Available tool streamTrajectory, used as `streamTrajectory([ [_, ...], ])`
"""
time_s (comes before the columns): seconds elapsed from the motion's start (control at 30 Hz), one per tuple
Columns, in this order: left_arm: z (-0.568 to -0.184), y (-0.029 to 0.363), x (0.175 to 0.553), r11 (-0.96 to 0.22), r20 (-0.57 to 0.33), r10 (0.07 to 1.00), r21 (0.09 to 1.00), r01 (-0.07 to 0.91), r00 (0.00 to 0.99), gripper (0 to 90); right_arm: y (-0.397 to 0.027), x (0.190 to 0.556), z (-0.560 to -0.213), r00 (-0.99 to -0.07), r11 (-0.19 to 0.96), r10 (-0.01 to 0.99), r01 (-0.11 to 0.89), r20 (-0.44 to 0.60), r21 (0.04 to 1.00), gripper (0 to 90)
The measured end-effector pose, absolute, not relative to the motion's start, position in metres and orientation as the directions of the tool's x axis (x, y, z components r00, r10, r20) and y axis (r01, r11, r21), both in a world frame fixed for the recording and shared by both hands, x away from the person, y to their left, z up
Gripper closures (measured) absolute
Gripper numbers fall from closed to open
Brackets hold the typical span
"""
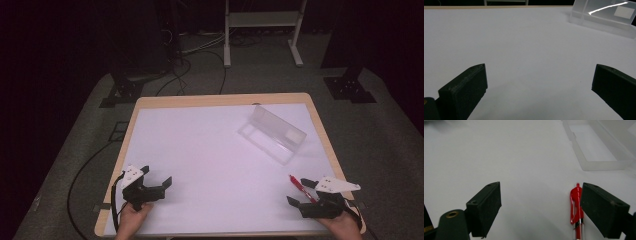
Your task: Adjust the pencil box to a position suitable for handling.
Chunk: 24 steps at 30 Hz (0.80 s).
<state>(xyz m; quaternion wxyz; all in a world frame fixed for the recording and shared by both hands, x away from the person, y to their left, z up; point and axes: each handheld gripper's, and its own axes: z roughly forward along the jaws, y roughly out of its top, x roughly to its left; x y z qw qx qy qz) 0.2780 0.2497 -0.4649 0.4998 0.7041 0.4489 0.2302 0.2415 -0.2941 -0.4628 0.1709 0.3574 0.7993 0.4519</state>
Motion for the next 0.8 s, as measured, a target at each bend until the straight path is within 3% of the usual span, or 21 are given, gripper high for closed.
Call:
streamTrajectory([
  [0.8,-0.465,0.249,0.275,-0.101,-0.12,0.859,0.913,0.394,0.498,0.0,-0.258,0.292,-0.426,-0.748,0.421,0.664,0.369,-0.004,0.828,17.5],
])
